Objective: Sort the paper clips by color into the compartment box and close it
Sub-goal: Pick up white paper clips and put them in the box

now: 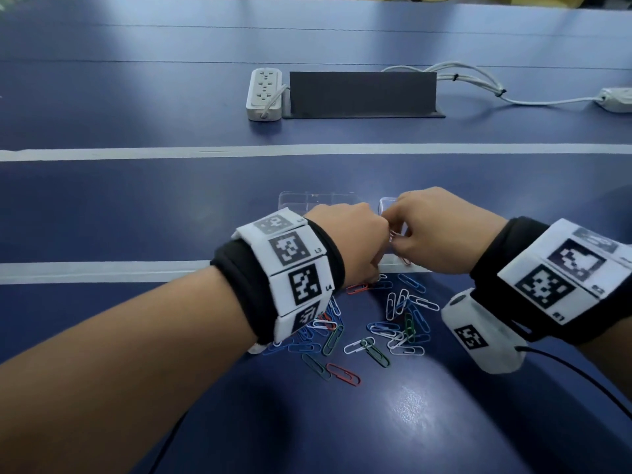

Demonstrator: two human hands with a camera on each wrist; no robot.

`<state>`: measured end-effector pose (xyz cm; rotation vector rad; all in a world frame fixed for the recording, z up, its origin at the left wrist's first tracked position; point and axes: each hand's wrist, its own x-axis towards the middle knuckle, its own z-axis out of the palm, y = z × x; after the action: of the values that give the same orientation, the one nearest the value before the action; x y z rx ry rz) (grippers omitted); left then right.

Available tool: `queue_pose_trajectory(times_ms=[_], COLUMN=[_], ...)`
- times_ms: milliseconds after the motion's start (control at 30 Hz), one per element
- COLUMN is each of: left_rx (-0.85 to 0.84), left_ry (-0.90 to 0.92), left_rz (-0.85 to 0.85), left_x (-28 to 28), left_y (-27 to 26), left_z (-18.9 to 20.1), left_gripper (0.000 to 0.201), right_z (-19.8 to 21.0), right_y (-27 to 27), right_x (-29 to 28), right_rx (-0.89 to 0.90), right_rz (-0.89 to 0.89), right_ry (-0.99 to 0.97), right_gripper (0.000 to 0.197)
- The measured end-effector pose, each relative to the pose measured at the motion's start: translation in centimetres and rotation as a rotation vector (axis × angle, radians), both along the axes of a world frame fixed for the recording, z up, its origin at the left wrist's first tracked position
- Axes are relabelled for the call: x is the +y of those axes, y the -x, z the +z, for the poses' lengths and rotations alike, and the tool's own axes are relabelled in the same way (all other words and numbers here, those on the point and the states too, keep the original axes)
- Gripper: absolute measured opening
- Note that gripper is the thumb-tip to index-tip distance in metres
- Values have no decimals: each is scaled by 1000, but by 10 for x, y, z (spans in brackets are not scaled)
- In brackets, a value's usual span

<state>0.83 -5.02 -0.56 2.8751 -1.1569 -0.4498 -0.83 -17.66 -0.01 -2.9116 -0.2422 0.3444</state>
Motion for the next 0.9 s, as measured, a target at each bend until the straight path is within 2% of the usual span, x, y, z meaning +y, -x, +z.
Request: queue_pose_trajectory(times_ms=[67, 100, 167, 267, 333, 500, 633, 767, 833, 900], left_rx=[-4, -3, 10, 71, 103, 135, 190, 302, 401, 490], left_ry=[-14, -13, -1, 45, 115, 274, 291, 273, 280, 304], left_rz=[-4, -7, -9, 9, 6, 86, 113, 149, 195, 245], left_x=[-3, -3, -2, 5, 11, 24, 32, 38, 39, 39], left_y=[1, 1, 1, 0, -2, -4, -6, -6, -4, -2], left_z=[0, 0, 1, 2, 4, 10, 10, 6, 6, 6], left_gripper=[18, 17, 15, 9, 9, 10, 16, 29, 29, 21], right_z=[-1, -1, -2, -1, -1, -3, -3, -3, -4, -4], right_y=[-1, -1, -1, 1, 0, 2, 0, 2, 3, 6], right_x=[3, 5, 8, 11, 11, 9, 0, -14, -19, -21], right_rx=[7, 14, -12, -55, -58, -15, 53, 320, 413, 461], right_rz=[25, 44, 73, 101, 117, 103, -10, -219, -291, -317], right_ry=[21, 47, 122, 203, 193, 148, -19, -426, -575, -620], right_gripper=[38, 36, 21, 22, 13, 16, 16, 13, 18, 24])
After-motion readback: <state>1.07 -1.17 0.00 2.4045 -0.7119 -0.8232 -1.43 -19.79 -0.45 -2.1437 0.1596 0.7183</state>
